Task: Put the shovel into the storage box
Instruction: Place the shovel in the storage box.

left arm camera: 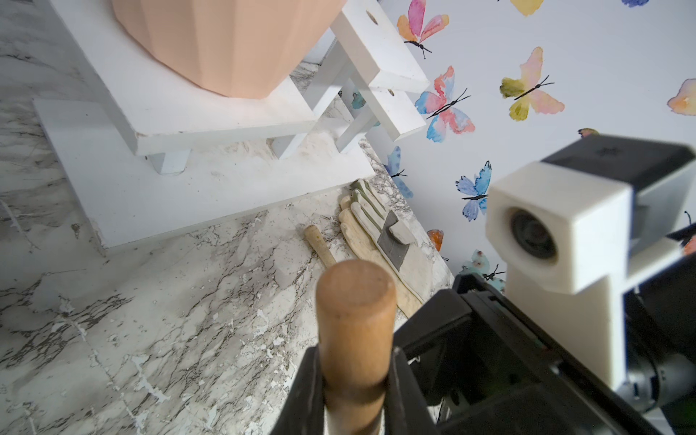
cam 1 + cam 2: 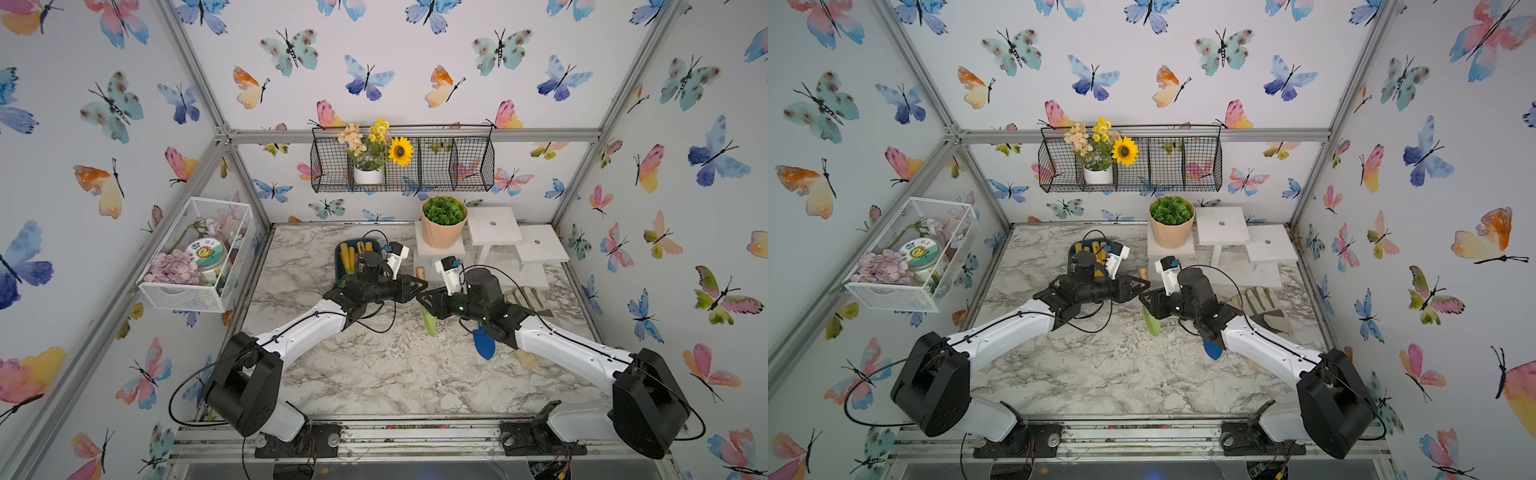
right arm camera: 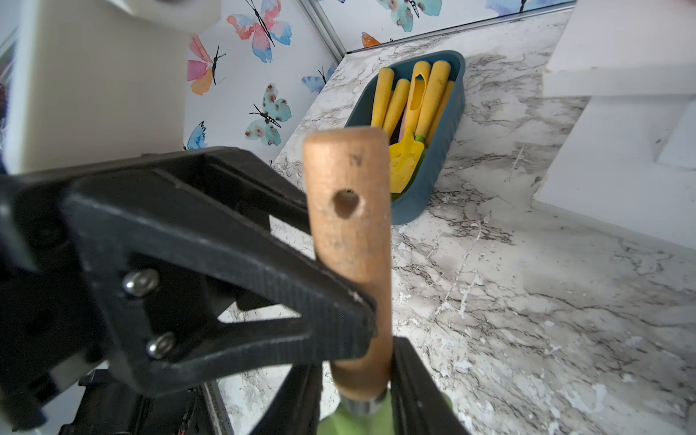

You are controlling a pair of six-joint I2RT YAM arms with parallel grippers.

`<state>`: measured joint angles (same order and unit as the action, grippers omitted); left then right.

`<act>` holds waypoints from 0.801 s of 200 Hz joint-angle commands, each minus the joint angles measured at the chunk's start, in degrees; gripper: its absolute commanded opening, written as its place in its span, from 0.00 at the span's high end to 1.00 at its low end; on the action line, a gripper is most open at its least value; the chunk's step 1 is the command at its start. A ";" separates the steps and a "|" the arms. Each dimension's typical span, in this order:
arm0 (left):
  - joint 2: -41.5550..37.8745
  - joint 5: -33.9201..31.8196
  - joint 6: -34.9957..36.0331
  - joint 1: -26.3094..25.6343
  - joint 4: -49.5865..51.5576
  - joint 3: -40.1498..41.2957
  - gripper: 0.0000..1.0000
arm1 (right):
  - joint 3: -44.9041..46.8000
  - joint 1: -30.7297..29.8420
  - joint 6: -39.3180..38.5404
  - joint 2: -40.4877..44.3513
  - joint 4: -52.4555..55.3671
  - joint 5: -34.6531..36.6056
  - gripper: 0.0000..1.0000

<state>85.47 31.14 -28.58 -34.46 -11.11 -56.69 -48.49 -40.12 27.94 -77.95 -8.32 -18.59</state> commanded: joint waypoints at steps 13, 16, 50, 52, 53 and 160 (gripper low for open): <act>-0.75 0.43 0.44 2.44 2.06 -0.85 1.00 | -1.46 -0.31 -0.70 1.08 2.00 2.87 0.59; -0.88 0.34 0.52 2.70 2.33 -0.82 1.00 | -1.29 -0.31 -0.77 1.25 2.18 3.05 0.59; -3.04 -0.41 2.06 6.94 6.57 -0.55 1.00 | -0.16 -0.29 -1.57 3.29 4.46 6.66 0.57; -3.23 -0.56 2.17 7.25 6.86 -0.49 1.00 | -0.13 -0.31 -1.57 3.39 4.52 6.77 0.57; -3.31 -0.60 2.19 7.41 7.01 -0.47 1.00 | -0.08 -0.31 -1.58 3.45 4.53 6.84 0.57; 2.39 -10.65 8.76 21.31 29.30 -15.46 1.00 | 0.58 -0.22 -1.51 1.93 4.70 7.78 0.56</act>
<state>84.58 23.18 -22.26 -15.16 12.27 -68.31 -48.42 -40.12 27.00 -75.24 -4.64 -12.12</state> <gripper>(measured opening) 0.246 0.437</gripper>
